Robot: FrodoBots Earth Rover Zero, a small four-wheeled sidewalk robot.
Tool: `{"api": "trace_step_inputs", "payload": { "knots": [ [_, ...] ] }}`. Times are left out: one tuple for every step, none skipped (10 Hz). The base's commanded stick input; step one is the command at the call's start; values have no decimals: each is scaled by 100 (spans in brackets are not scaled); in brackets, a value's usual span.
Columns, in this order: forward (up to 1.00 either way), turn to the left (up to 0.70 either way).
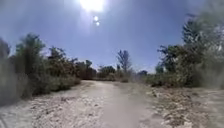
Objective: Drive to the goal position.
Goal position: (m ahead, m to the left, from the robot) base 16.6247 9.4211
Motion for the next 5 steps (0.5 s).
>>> {"api": "trace_step_inputs", "payload": {
  "knots": [
    [44, 2],
    [44, 2],
    [44, 2],
    [44, 2],
    [44, 2]
  ]
}}
